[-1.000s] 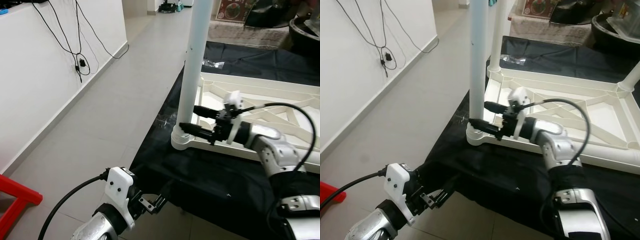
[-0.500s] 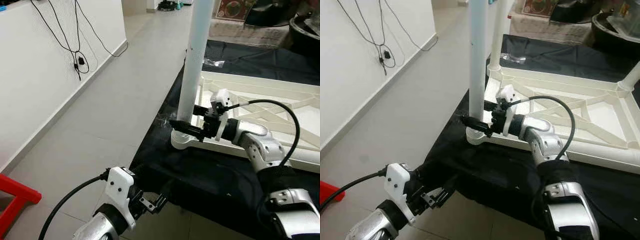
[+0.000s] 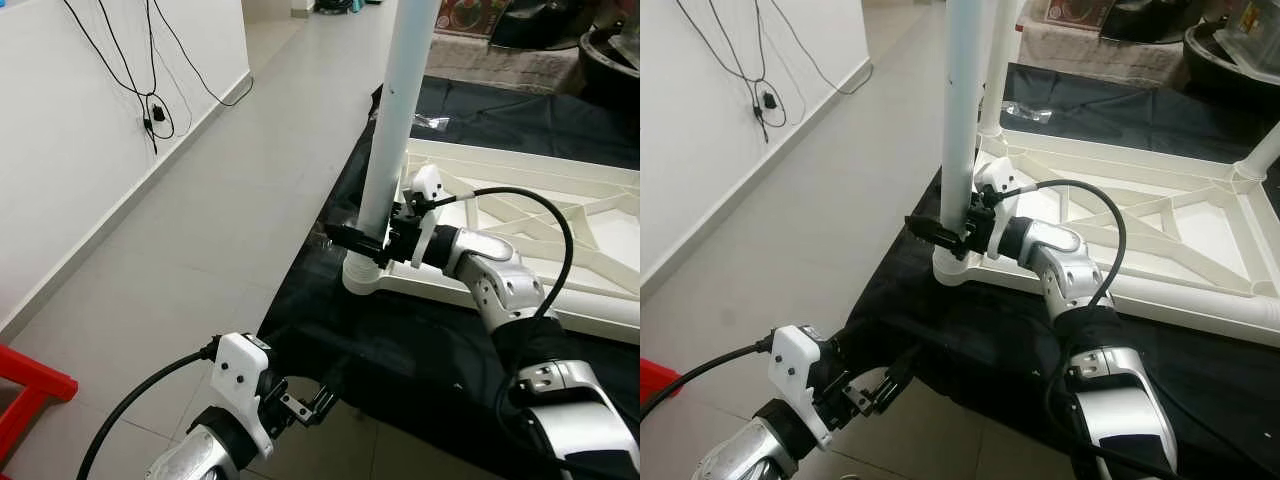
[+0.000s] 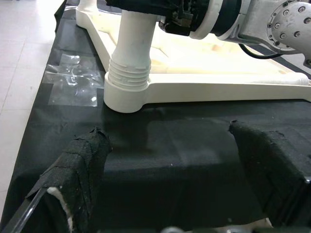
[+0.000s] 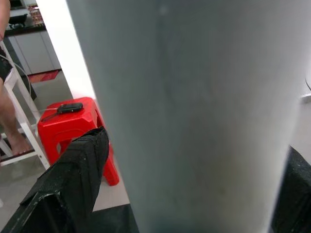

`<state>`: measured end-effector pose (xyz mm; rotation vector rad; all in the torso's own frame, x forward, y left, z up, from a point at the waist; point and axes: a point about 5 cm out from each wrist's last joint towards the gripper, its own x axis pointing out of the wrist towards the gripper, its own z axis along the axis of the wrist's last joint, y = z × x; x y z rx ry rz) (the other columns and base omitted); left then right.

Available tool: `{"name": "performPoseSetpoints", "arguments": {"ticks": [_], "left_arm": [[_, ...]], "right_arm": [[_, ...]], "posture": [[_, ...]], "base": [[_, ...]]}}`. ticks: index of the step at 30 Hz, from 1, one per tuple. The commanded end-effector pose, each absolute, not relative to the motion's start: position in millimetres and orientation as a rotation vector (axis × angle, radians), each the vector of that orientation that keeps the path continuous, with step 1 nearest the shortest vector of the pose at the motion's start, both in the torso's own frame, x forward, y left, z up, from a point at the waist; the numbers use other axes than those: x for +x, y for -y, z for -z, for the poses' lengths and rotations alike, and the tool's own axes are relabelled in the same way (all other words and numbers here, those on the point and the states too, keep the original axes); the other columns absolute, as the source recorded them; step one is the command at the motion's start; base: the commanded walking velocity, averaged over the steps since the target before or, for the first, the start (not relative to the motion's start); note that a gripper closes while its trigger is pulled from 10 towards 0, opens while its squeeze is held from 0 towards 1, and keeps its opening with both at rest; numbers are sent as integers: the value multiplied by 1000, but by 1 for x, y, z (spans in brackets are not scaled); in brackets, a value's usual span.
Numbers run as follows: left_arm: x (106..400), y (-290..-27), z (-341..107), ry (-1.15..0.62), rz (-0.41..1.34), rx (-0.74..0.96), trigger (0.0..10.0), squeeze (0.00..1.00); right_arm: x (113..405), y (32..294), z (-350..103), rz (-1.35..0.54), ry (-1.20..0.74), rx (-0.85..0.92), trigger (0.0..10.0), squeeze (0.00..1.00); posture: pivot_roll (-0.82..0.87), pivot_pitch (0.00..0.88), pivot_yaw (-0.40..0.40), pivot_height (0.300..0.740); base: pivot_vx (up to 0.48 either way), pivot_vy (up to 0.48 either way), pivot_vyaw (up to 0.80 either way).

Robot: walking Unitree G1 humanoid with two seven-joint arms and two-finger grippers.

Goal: Building children table

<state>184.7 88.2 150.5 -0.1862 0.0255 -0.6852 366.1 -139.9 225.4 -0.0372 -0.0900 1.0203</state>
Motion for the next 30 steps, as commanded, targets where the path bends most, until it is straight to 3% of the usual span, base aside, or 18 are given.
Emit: {"name": "performPoseSetpoints", "arguments": {"ticks": [1,14,15,17,18,30], "left_arm": [[182,-86,-150,-32,688,-192,10000,0],[182,-86,-152,-25,686,-192,10000,0],[182,-86,-152,-26,686,-192,10000,0],[182,-86,-152,-26,686,-192,10000,0],[182,-86,-152,-26,686,-192,10000,0],[182,-86,-151,-30,687,-191,10000,0]], "right_arm": [[367,137,-225,-1027,91,-49,10000,0],[370,132,-225,-1018,104,-46,10000,0],[370,131,-225,-1018,106,-44,6667,0],[370,131,-225,-1018,106,-44,6667,0],[370,131,-224,-1019,108,-40,0,0],[366,126,-215,-1031,102,-28,0,0]], "posture": [[136,194,-43,740],[137,197,-44,740],[137,196,-44,740],[137,196,-44,740],[137,198,-45,740],[136,201,-41,740]], "base": [[0,0,0],[0,0,0],[0,0,0],[0,0,0],[0,0,0],[0,0,0]]}}
